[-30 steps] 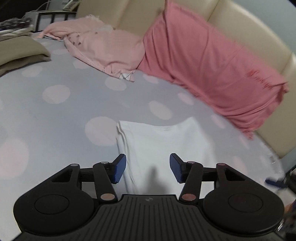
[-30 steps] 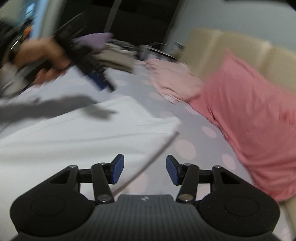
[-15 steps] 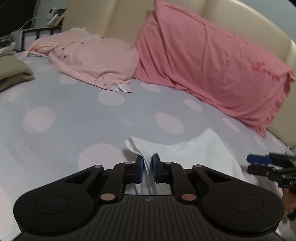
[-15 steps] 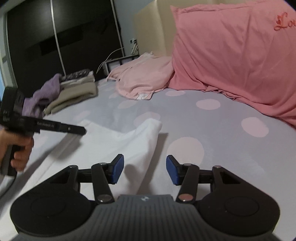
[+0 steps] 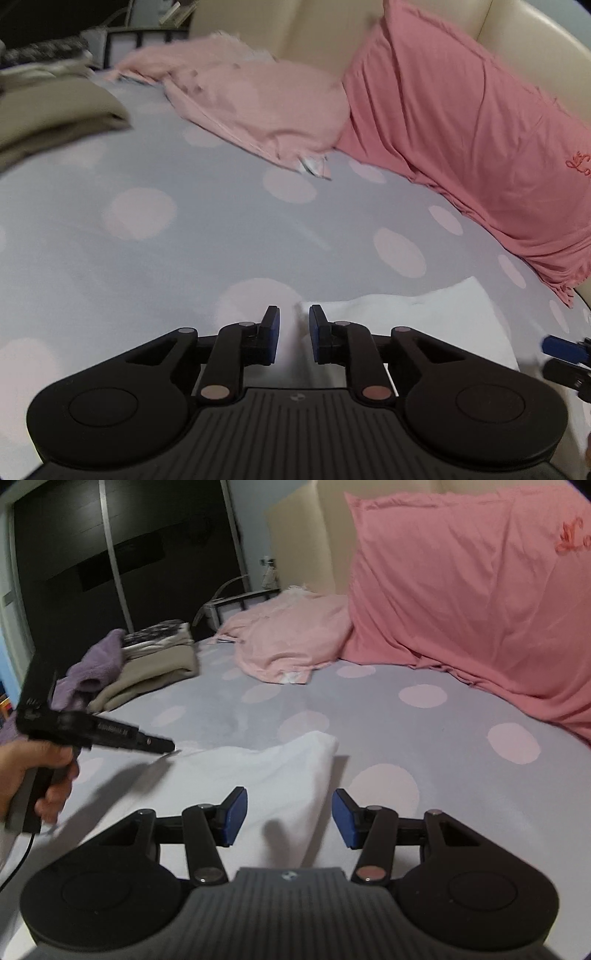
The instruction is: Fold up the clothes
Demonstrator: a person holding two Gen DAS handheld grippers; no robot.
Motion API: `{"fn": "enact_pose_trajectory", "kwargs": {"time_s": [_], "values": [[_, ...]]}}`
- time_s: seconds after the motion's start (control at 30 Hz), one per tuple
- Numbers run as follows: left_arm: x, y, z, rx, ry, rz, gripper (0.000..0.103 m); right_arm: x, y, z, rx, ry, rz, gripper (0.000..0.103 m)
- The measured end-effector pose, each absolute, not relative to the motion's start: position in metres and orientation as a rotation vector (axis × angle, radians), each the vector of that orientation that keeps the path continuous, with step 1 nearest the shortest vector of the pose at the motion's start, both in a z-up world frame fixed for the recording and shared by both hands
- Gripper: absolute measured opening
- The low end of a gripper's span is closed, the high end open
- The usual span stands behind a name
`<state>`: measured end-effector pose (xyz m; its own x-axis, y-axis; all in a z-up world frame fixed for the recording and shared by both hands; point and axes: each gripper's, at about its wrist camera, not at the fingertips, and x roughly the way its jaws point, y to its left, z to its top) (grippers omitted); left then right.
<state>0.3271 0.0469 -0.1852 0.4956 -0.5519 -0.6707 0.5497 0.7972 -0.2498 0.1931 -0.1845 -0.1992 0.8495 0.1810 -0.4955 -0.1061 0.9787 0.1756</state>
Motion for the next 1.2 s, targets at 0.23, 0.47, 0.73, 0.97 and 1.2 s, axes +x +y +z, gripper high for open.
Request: {"fn": "enact_pose_trajectory", "kwargs": {"time_s": [0.23,0.47,0.73,0.97,1.2], "values": [[0.182,0.097,-0.133,0.21,0.606,-0.898,0.051,0.068,-0.14,-0.163,-0.211,0.496,0.319,0.055],[-0.009,0.124,-0.136,0.513,0.455,-1.208,0.051,-0.073,-0.077,-0.172,-0.56,0.497,0.474,0.055],[-0.133,0.142,-0.198,0.981,0.22,-1.337,0.051,-0.181,-0.017,-0.225,-0.941,0.498,0.569,0.055],[-0.142,0.137,-0.233,1.221,0.107,-1.21,0.05,-0.199,-0.002,-0.246,-1.041,0.494,0.526,0.055],[-0.15,0.132,-0.253,1.386,0.07,-1.119,0.045,-0.191,0.005,-0.253,-1.051,0.505,0.467,0.056]]}}
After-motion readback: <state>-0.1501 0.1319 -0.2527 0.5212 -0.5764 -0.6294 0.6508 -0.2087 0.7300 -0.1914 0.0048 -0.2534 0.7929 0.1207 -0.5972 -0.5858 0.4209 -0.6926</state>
